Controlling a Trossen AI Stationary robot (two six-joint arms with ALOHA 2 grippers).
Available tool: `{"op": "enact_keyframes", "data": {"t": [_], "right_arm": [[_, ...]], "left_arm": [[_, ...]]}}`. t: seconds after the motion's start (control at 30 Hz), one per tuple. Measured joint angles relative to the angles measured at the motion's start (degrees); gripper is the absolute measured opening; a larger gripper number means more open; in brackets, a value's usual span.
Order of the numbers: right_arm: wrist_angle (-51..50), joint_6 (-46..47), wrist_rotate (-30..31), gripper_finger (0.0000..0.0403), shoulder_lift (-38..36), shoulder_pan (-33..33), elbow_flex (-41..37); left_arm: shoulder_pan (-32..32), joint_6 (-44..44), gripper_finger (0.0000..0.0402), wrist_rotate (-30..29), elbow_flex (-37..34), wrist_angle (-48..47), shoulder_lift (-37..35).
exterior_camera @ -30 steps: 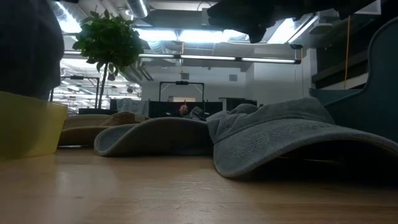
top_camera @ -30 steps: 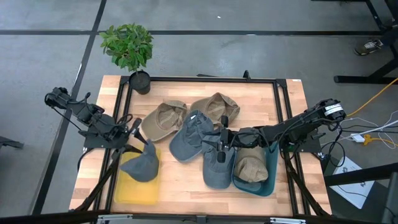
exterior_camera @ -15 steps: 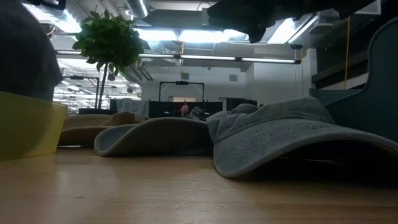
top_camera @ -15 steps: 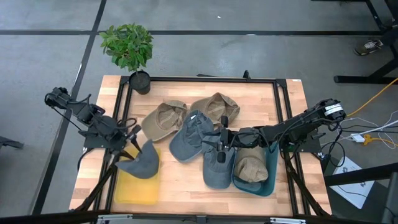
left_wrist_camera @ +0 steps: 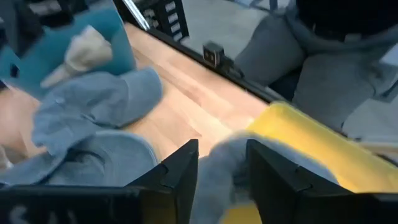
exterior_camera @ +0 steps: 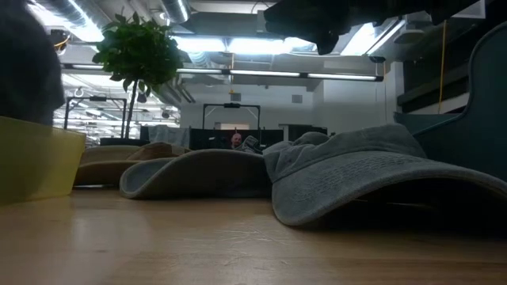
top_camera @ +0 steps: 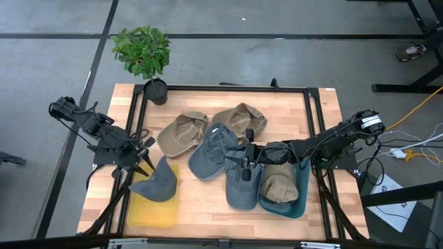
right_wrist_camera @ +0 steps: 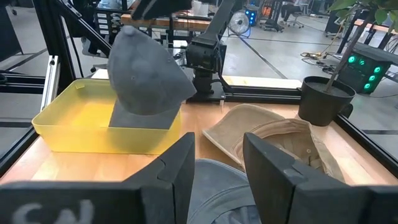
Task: Pick & Place hat
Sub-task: Put the top left blue cap into the yellow bin
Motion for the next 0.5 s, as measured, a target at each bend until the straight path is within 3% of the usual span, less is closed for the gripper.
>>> {"op": "enact_keyframes", "data": {"t": [0.3,0.5], "right_arm": [[0.0,0.1,0.0,0.0135,0.0,0.0,0.0],[0.0,0.1,0.0,0.0135,0.0,0.0,0.0]], "left_arm": [[0.0,3.8,0.0072,-0.7,2.8,-9.2,0.3],[0.0,4.6,0.0026,1.7,3.8,-4.6,0.5]]}}
